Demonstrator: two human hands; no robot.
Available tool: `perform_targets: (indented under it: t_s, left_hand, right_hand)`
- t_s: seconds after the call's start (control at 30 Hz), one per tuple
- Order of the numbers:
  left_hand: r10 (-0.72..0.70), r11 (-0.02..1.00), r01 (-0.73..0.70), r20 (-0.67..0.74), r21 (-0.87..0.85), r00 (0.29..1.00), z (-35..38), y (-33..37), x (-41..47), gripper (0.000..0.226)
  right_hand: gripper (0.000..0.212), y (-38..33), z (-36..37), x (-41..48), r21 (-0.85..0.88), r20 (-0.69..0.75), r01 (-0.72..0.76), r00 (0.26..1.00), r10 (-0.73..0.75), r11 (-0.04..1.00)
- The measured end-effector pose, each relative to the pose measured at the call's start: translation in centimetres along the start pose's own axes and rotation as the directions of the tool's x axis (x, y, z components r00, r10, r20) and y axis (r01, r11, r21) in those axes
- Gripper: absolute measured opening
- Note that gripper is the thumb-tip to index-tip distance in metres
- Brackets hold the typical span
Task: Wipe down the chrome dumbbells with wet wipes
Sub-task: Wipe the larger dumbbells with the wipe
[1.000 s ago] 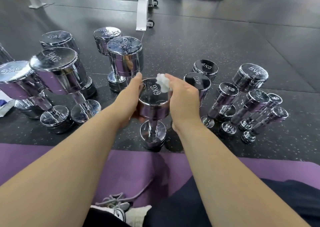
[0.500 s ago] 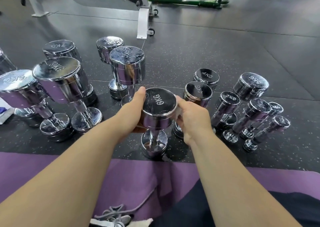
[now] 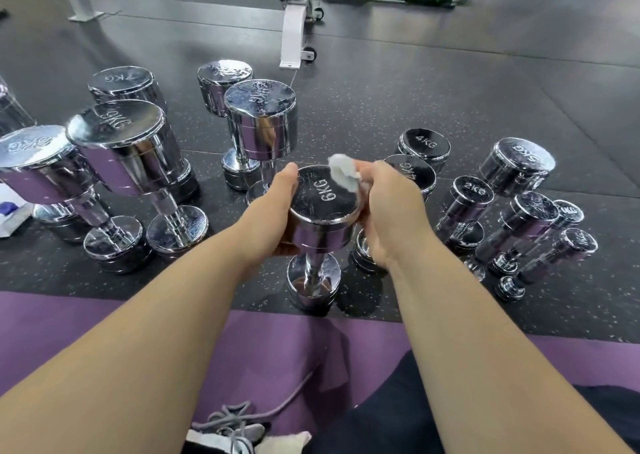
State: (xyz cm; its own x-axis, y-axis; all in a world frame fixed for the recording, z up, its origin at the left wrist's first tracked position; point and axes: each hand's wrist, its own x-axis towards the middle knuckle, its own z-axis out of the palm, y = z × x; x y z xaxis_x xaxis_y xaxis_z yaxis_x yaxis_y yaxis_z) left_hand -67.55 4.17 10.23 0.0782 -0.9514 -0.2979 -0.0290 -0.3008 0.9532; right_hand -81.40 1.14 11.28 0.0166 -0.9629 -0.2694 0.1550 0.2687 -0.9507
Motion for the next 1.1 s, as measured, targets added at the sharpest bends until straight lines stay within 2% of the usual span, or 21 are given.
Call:
perform_targets:
  t_s: [0.1, 0.2, 0.23, 0.33, 0.4, 0.43, 0.5, 0.57, 0.63, 0.7, 0.77, 0.8, 0.83, 0.87, 0.93, 1.0, 1.03, 1.1]
  left_hand:
    - [-0.003, 1.0, 0.003, 0.019, -0.014, 1.0, 0.2, -0.1, -0.1, 0.059]
    - [0.009, 1.0, -0.009, 0.02, 0.004, 1.0, 0.1, 0.0, 0.1, 0.059]
    - [0.003, 1.0, -0.003, 0.031, 0.018, 1.0, 0.0, 0.0, -0.1, 0.061]
    - [0.0, 0.999, -0.001, 0.039, 0.038, 0.999, 0.1, -0.2, -0.1, 0.062]
    - [0.002, 0.998, -0.005, 0.045, 0.057, 0.999, 0.0, 0.3, 0.0, 0.048]
    - [0.0, 1.0, -0.002, 0.06, 0.027, 0.998, -0.3, 0.3, 0.1, 0.048]
    - [-0.007, 0.999, 0.01, 0.066, -0.038, 0.998, -0.8, 0.5, 0.7, 0.069]
    - [-0.018, 0.99, 0.02, 0.016, -0.139, 1.0, -0.9, 0.5, 1.4, 0.084]
    - [-0.011, 0.975, 0.004, -0.03, -0.221, 1.0, -0.9, 0.1, 2.2, 0.085]
    - [-0.023, 0.967, 0.008, -0.055, -0.256, 0.998, -0.8, -0.4, 3.1, 0.083]
    - [-0.034, 0.965, 0.02, -0.052, -0.263, 0.998, -0.5, -0.8, 3.1, 0.08]
    - [-0.036, 0.967, 0.021, -0.056, -0.256, 0.998, -0.4, -0.9, 3.1, 0.079]
    - [-0.037, 0.969, 0.022, -0.055, -0.247, 0.998, -0.4, -1.2, 3.0, 0.077]
    - [-0.03, 0.969, 0.017, -0.05, -0.248, 0.998, -0.4, -1.5, 3.2, 0.076]
    - [-0.012, 0.961, -0.012, -0.087, -0.277, 0.996, -0.4, -1.3, 3.3, 0.069]
    - [0.01, 0.939, -0.064, -0.158, -0.338, 0.987, -0.5, -0.8, 3.3, 0.057]
    - [0.018, 0.924, -0.087, -0.186, -0.372, 0.982, -0.5, -0.6, 3.4, 0.05]
    - [0.035, 0.924, -0.094, -0.162, -0.371, 0.986, -0.4, -0.4, 3.5, 0.042]
  right_hand:
    - [0.027, 1.0, 0.0, -0.4, -0.077, -0.059, -0.032, 0.998, 0.027, 0.997]
    - [0.028, 0.4, 0.2, -0.7, -0.146, -0.041, 0.126, 0.99, -0.133, 0.981]
    - [0.029, 0.1, 0.3, -0.7, -0.178, -0.036, 0.136, 0.989, -0.144, 0.975]
    - [0.031, -0.4, 0.3, -0.3, -0.187, -0.001, -0.004, 1.0, 0.004, 0.982]
    - [0.051, -1.2, 0.4, 0.4, -0.29, 0.074, 0.013, 0.997, 0.009, 0.957]
    - [0.063, -1.8, 0.7, 0.6, -0.351, 0.107, 0.024, 0.994, 0.014, 0.936]
    - [0.066, -3.0, 1.2, 0.7, -0.446, 0.163, 0.015, 0.985, 0.065, 0.895]
    - [0.074, -4.0, 1.1, 1.1, -0.536, 0.206, 0.009, 0.971, 0.121, 0.844]
    - [0.077, -5.2, 1.3, 1.8, -0.582, 0.288, 0.145, 0.957, 0.036, 0.8]
    - [0.069, -6.0, 2.6, 2.0, -0.644, 0.307, 0.215, 0.952, -0.01, 0.734]
    - [0.044, -5.8, 3.6, 1.8, -0.79, 0.302, 0.233, 0.953, 0.03, 0.567]
    - [0.031, -5.6, 3.7, 2.0, -0.86, 0.318, 0.285, 0.948, 0.008, 0.424]
    - [0.025, -5.5, 3.8, 2.0, -0.892, 0.317, 0.3, 0.948, -0.004, 0.338]
    - [0.022, -5.9, 3.9, 2.0, -0.898, 0.322, 0.291, 0.946, 0.041, 0.33]
    - [0.029, -6.4, 4.1, 2.5, -0.884, 0.334, 0.26, 0.932, 0.138, 0.388]
    - [0.033, -6.4, 4.2, 3.2, -0.858, 0.283, 0.16, 0.941, 0.188, 0.488]
    - [0.033, -6.2, 4.2, 3.2, -0.866, 0.252, 0.106, 0.937, 0.241, 0.489]
    - [0.032, -5.5, 3.3, 3.2, -0.832, 0.25, 0.036, 0.915, 0.315, 0.554]
